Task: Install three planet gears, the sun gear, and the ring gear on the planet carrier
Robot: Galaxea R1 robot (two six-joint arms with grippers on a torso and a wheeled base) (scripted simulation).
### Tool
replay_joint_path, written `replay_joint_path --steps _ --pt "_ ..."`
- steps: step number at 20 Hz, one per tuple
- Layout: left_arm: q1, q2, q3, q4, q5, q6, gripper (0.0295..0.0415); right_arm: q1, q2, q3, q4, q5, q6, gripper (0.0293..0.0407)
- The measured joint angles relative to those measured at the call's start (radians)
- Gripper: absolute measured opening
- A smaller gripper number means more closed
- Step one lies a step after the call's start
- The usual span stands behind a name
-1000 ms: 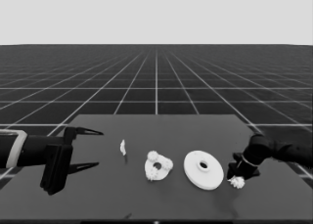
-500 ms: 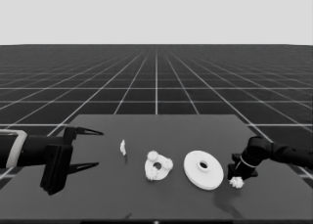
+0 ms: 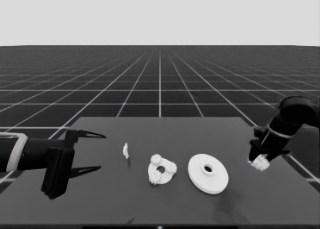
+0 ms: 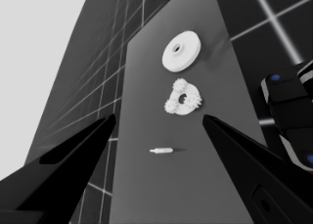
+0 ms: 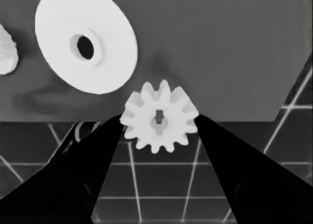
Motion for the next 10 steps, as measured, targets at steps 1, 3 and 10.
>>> replay_joint_path --steps 1,3,10 --pt "0.000 0.000 0.000 0.000 0.000 0.000 0.0385 0.016 0.003 -0.006 0.012 -0.010 -0.001 0.0309" --pt "0.000 0.000 0.000 0.000 0.000 0.000 0.0385 0.030 0.007 -0.013 0.023 -0.019 -0.003 0.0309" --pt "0.000 0.000 0.000 0.000 0.000 0.000 0.0385 0.024 0.967 -0.386 0.035 0.016 0.592 0.0309"
